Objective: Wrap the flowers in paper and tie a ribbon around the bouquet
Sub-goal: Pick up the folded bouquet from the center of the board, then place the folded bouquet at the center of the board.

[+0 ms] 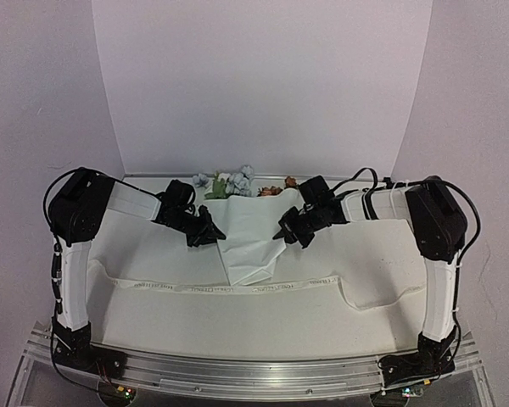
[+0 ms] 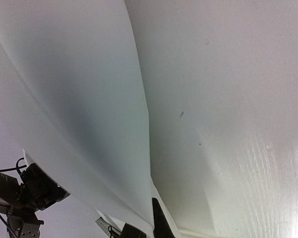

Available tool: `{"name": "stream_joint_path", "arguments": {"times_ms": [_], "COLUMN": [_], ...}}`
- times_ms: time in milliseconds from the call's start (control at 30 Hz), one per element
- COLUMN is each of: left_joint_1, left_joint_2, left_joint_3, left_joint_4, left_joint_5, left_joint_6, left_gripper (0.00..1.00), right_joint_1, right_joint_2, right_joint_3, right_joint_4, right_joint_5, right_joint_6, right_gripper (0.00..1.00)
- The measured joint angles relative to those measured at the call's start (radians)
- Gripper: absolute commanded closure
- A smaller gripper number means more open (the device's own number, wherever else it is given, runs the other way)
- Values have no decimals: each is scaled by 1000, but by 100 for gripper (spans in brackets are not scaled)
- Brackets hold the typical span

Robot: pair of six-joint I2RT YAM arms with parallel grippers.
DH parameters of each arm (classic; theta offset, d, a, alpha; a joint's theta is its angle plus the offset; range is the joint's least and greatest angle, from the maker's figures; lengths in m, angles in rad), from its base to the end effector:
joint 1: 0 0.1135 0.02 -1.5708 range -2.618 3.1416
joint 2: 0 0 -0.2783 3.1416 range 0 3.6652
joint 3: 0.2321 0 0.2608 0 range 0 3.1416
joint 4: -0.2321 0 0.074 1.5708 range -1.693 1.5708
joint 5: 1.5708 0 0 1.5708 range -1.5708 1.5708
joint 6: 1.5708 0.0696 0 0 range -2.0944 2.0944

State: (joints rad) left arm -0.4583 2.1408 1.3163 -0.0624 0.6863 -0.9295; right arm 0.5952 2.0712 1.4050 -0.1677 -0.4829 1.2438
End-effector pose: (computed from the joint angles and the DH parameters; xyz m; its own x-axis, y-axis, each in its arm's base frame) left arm 0.3996 -0.2463 0.1031 -0.9778 -0.2088 0.0156 -0.1375 0.5839 -0.8001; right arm 0.3804 0.2966 0.1475 -0.9119 0.3955 0.1098 0.3382 0.5726 0.7468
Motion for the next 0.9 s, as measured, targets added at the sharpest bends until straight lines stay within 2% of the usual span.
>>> {"name": "stream_joint_path", "arguments": {"times_ms": [567, 900], "left_joint_1": [0, -9], "left_joint_2": [-62, -182], "left_joint_3": [0, -122], "left_joint_4": [-54, -45], "left_joint_5": [22, 24], "left_joint_6": [-42, -65], "left_gripper": [100, 100], "right_joint_1": [27, 93], "right_joint_2": [-55, -96], "right_joint_3": [-33, -114], "right_joint_4": [-50, -53], "right_joint_5": [19, 49], "right_joint_6": [22, 31], "right_gripper": [100, 100]}}
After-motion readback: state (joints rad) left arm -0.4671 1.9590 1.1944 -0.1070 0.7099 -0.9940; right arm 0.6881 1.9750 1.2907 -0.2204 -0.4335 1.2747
